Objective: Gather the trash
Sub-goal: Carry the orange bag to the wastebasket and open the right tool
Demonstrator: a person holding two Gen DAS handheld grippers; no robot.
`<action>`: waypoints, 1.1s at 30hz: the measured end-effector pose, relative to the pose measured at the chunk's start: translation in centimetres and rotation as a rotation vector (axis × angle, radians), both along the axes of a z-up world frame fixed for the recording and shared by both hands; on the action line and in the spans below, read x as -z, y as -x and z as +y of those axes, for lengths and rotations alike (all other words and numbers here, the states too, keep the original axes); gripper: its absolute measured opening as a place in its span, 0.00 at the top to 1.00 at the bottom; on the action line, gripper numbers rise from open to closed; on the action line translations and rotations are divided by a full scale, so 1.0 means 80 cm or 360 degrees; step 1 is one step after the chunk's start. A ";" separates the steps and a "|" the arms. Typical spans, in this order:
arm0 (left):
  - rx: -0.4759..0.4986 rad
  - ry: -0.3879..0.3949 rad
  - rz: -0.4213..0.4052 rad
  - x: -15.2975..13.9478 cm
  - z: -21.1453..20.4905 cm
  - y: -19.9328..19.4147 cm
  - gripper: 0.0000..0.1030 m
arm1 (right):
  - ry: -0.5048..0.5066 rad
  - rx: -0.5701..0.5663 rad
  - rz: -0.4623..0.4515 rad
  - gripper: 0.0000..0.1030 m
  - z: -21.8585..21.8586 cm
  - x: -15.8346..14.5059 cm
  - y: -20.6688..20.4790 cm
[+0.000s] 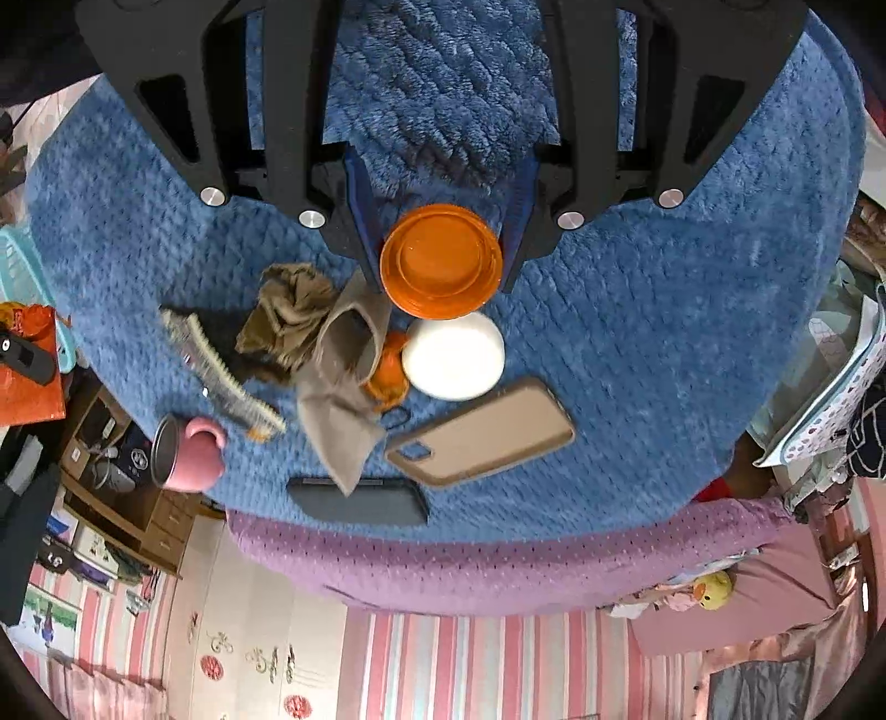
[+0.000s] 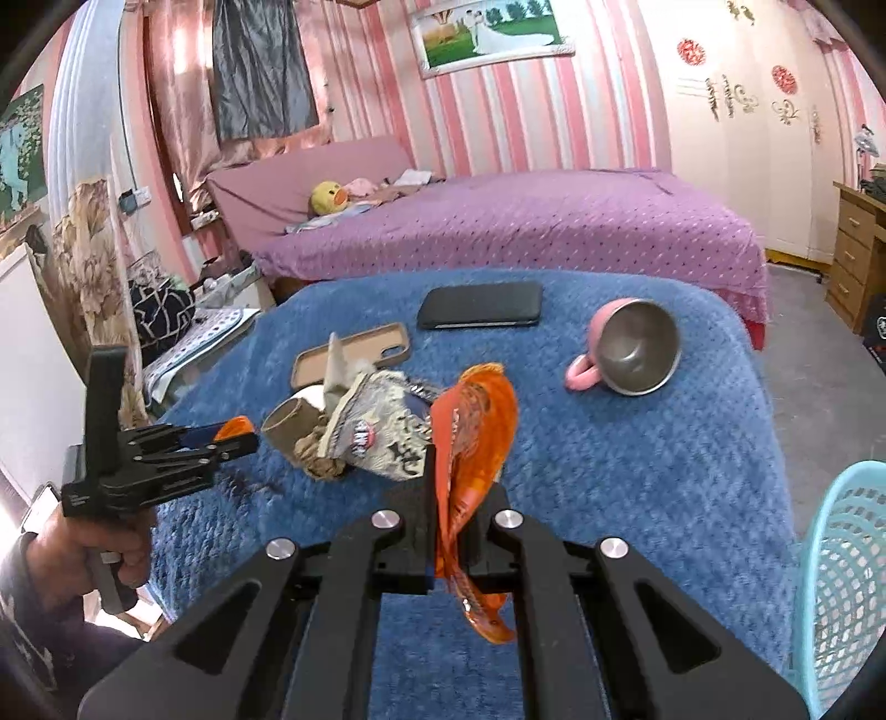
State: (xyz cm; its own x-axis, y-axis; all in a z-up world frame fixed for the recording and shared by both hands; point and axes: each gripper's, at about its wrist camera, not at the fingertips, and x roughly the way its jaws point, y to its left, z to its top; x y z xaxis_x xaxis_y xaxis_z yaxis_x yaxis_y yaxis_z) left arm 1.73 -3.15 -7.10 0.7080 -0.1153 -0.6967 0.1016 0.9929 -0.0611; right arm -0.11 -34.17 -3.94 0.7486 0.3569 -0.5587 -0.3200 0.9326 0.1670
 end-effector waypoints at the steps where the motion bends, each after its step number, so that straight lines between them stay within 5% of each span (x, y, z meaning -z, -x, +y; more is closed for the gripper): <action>1: -0.0006 0.0022 -0.0025 -0.006 -0.001 0.002 0.62 | -0.0005 0.0008 -0.0012 0.95 -0.003 -0.003 0.002; 15: 0.0051 0.0155 -0.0300 -0.065 -0.039 0.020 0.62 | -0.0043 0.0227 -0.0094 0.95 -0.069 -0.018 0.015; 26: 0.0312 0.0240 -0.0310 -0.073 -0.152 0.027 0.62 | 0.0031 0.0838 -0.0130 0.95 -0.229 -0.019 0.046; 33: 0.0506 0.0194 -0.0309 -0.067 -0.231 0.040 0.62 | 0.0033 0.1035 -0.0089 0.95 -0.291 -0.007 0.059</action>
State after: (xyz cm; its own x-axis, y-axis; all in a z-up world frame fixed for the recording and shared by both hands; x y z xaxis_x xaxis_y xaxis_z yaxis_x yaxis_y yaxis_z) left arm -1.51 -21.60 -1.77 0.7410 -0.4237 -0.5210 0.4241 0.8968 -0.1263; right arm -4.84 -57.43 -3.39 0.8362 -0.1894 -0.5147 0.3033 0.9416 0.1462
